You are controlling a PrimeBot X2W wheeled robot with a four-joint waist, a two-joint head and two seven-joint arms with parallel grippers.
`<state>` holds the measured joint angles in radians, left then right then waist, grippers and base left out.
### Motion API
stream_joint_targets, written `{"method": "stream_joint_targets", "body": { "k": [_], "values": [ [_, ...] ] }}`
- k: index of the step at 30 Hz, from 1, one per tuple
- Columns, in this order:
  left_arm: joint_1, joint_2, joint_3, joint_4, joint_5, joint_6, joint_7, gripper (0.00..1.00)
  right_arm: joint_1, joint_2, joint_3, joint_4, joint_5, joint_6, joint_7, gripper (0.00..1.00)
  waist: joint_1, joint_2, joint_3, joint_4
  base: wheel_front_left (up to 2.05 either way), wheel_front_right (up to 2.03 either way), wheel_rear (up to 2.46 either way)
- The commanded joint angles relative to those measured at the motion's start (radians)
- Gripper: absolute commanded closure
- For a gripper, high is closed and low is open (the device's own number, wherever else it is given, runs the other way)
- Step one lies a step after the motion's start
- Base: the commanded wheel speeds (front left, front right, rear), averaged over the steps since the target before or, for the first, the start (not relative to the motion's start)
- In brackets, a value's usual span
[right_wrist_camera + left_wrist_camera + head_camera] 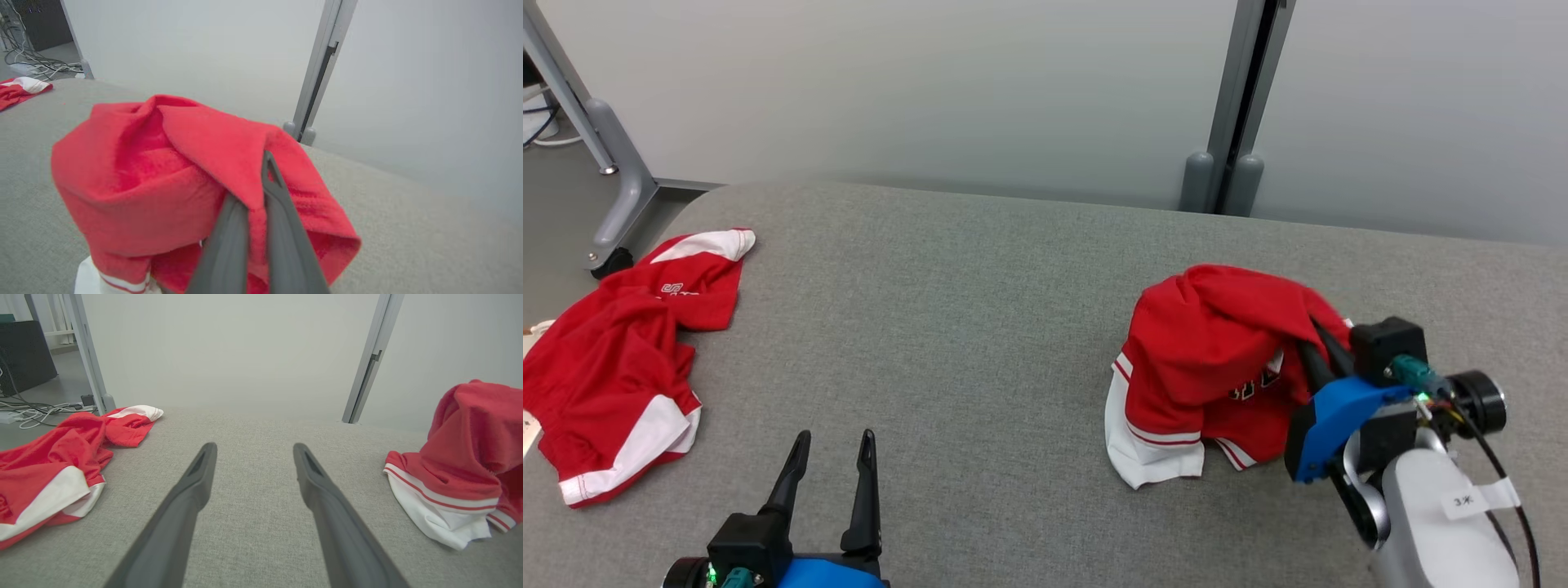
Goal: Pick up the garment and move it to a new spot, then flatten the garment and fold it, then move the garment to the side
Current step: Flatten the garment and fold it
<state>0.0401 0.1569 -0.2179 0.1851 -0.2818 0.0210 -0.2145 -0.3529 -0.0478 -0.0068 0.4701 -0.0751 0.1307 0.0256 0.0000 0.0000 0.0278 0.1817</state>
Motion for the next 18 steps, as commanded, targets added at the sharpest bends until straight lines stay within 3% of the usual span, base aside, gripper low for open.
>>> {"method": "stream_joint_targets", "body": {
  "k": [1,8,16,18],
  "values": [
    [0.005,0.005,-0.001,-0.004,-0.005,0.001,-0.006,0.0,-0.035,-0.004,0.005,-0.049,0.007,0.0,0.005,1.0,0.0,0.0,-0.008,-0.003,0.0,0.0,0.0],
    [0.008,0.01,-0.007,-0.008,-0.011,0.0,-0.008,0.0,-0.193,-0.004,0.135,-0.178,0.052,0.0,0.074,1.0,0.0,0.0,-0.02,-0.008,0.0,0.0,0.0],
    [-0.016,0.01,-0.017,-0.01,-0.008,-0.002,-0.018,0.0,-0.472,-0.004,0.244,-0.119,0.215,0.0,-0.001,1.0,0.0,0.0,-0.006,0.014,0.0,0.0,0.0],
    [-0.02,0.008,-0.02,-0.011,-0.007,-0.002,-0.018,0.0,-0.505,-0.005,0.248,-0.112,0.208,0.0,-0.018,1.0,0.0,0.0,-0.004,0.019,0.0,0.0,0.0]
  ]
}}
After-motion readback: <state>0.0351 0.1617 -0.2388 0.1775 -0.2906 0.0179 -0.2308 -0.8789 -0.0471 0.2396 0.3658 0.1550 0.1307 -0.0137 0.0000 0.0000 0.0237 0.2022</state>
